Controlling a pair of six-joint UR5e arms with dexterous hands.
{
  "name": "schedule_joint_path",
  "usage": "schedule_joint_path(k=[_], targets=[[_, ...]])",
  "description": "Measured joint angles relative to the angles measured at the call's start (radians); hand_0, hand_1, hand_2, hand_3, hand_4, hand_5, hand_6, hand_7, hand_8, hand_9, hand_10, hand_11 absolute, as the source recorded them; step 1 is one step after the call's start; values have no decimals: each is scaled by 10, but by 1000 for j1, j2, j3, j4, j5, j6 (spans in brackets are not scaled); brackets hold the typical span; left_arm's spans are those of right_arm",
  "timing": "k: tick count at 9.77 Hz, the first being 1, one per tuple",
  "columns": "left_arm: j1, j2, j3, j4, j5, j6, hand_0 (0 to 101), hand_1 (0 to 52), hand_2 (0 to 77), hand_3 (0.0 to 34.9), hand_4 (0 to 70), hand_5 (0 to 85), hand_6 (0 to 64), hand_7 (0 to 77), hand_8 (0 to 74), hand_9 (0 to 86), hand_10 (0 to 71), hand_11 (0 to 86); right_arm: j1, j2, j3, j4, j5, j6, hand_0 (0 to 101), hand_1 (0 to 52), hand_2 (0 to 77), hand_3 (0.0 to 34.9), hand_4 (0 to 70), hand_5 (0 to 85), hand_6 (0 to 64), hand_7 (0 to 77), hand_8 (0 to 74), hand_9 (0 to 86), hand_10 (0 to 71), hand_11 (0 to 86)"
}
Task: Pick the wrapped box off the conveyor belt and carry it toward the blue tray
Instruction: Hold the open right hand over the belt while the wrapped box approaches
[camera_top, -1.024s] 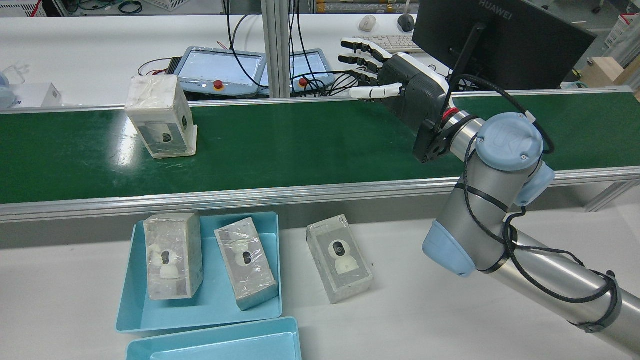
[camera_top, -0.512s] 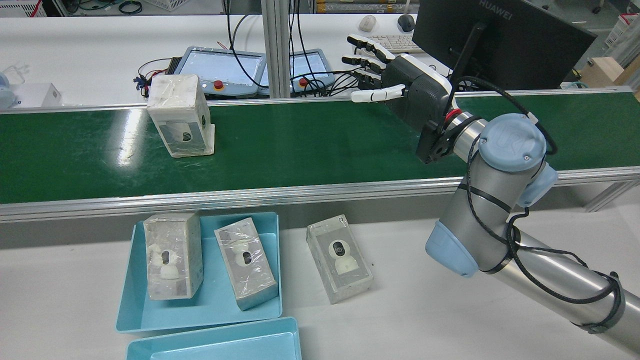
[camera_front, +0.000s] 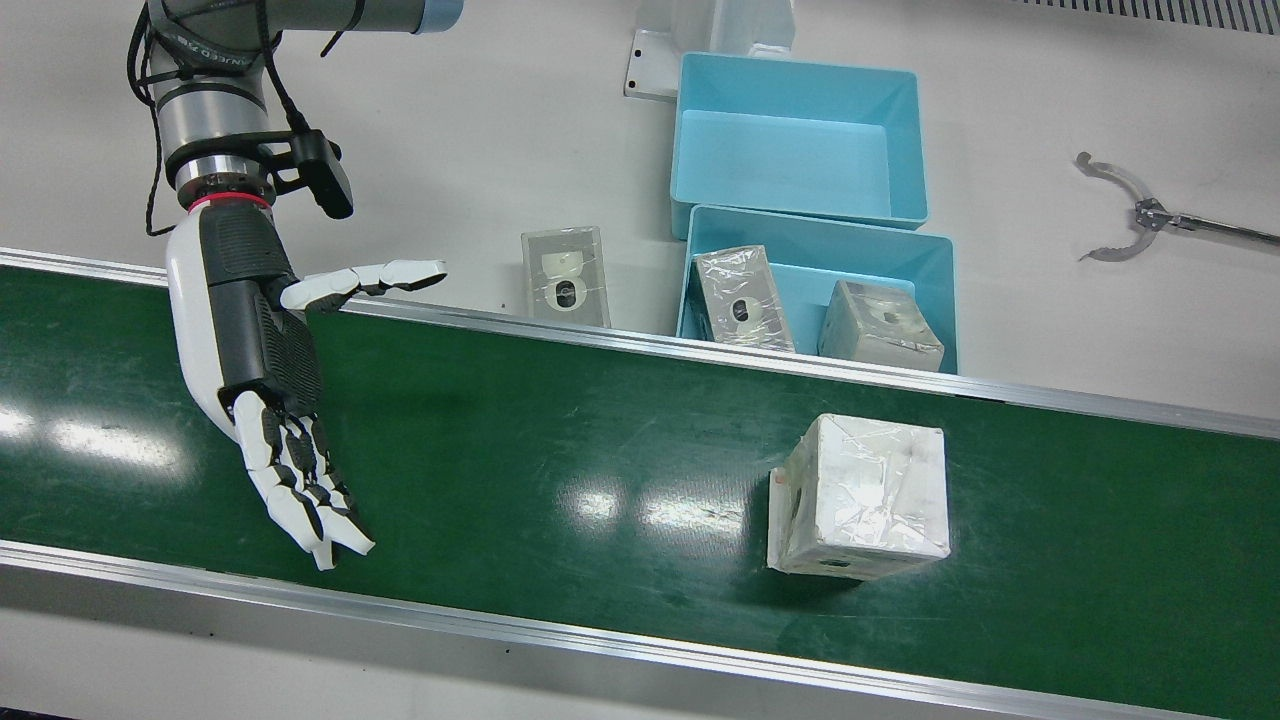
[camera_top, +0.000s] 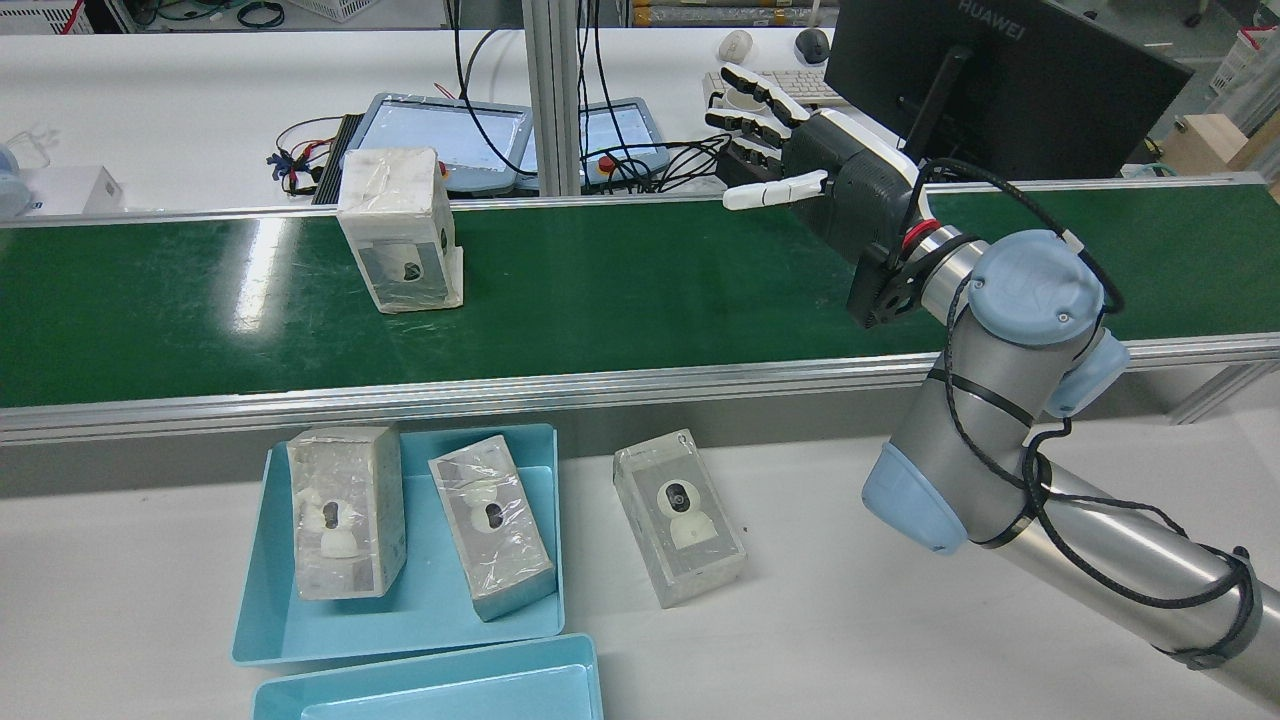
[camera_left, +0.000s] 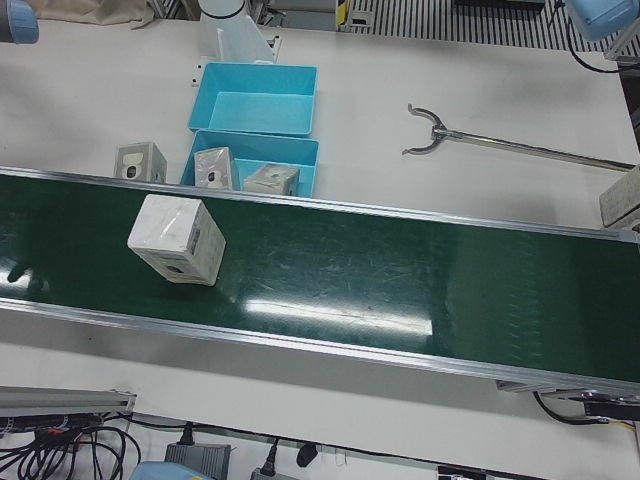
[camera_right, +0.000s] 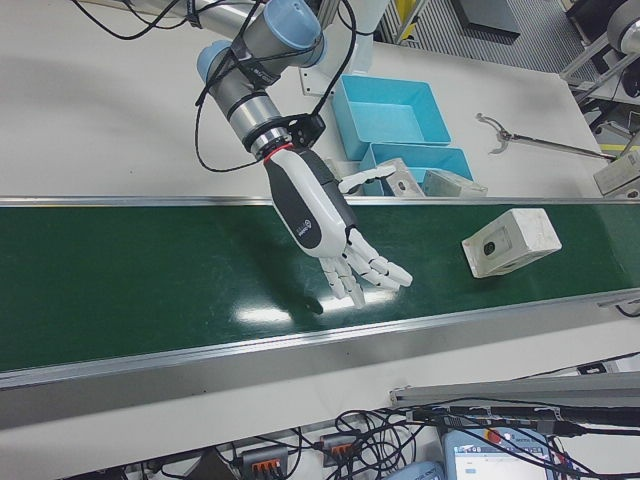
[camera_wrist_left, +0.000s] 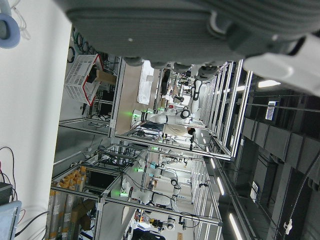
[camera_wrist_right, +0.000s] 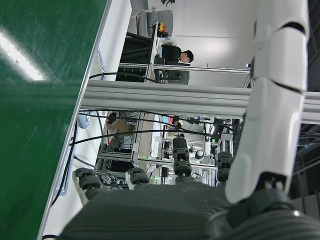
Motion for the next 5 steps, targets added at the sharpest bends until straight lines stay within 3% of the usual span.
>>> schedule_joint_path(k=[5], targets=[[0, 0, 0, 0, 0, 0, 0, 0, 11, 0, 0, 5, 0, 5, 5, 0, 5, 0, -4, 20, -4, -2, 3, -22, 452, 125, 147, 300, 38, 169, 0, 175, 11, 60, 38, 65]])
